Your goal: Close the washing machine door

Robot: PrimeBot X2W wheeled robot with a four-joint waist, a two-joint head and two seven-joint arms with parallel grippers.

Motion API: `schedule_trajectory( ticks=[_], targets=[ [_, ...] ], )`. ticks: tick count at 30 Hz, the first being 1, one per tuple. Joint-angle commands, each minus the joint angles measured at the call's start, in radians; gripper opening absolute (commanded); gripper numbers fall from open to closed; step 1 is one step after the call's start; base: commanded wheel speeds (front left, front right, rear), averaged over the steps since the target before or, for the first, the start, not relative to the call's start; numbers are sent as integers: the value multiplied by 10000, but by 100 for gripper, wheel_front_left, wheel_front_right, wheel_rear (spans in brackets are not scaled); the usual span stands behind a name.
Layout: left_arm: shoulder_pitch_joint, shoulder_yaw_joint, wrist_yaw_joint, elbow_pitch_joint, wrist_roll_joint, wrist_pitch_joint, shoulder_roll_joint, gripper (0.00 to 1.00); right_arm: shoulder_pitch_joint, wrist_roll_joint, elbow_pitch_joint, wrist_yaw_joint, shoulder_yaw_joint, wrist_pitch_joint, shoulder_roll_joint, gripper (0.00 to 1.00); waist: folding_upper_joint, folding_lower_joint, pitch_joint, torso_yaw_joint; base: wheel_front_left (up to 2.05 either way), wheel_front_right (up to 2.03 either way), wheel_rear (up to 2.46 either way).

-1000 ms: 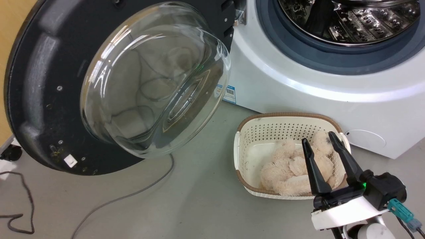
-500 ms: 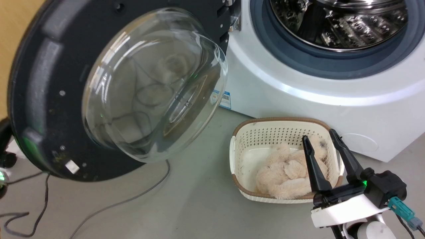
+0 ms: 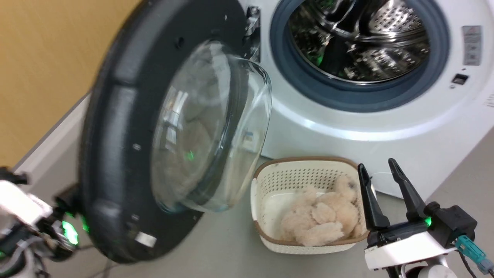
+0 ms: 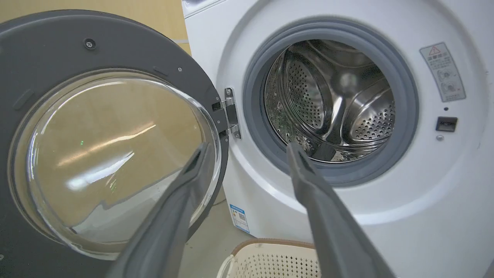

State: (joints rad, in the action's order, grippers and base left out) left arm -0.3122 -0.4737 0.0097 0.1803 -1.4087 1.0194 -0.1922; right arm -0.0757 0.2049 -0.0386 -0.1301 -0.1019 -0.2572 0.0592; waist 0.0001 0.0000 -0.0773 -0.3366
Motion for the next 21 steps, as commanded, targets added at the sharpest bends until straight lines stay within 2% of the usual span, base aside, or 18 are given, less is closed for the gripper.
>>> schedule_trajectory(
  ticks=[1, 7, 12, 16, 21],
  targets=[
    [342, 251, 126, -363, -87, 268, 286, 0, 151, 59, -24, -6, 53, -46, -44, 100, -1, 0, 215, 229, 0, 0, 0],
    [1359, 1066, 944, -2302, -597, 1055, 1100, 0, 299, 135, -1, -6, 222, -46, -79, 100, -1, 0, 383, 762, 0, 0, 0],
    [1918, 1865, 1496, -3443, -1194, 1029, 1366, 0, 350, 199, 6, -6, 330, -46, -86, 100, -1, 0, 288, 1292, 0, 0, 0],
    [2151, 2802, 1587, -3637, -1800, 310, 1411, 0, 314, 193, 37, -6, 426, -46, -87, 100, -1, 0, 130, 1819, 0, 0, 0],
    [2323, 4265, 1207, -3266, -2328, -828, 1417, 0, 170, 160, 67, -6, 363, -46, -88, 100, -1, 0, -177, 2759, 0, 0, 0]
  ],
)
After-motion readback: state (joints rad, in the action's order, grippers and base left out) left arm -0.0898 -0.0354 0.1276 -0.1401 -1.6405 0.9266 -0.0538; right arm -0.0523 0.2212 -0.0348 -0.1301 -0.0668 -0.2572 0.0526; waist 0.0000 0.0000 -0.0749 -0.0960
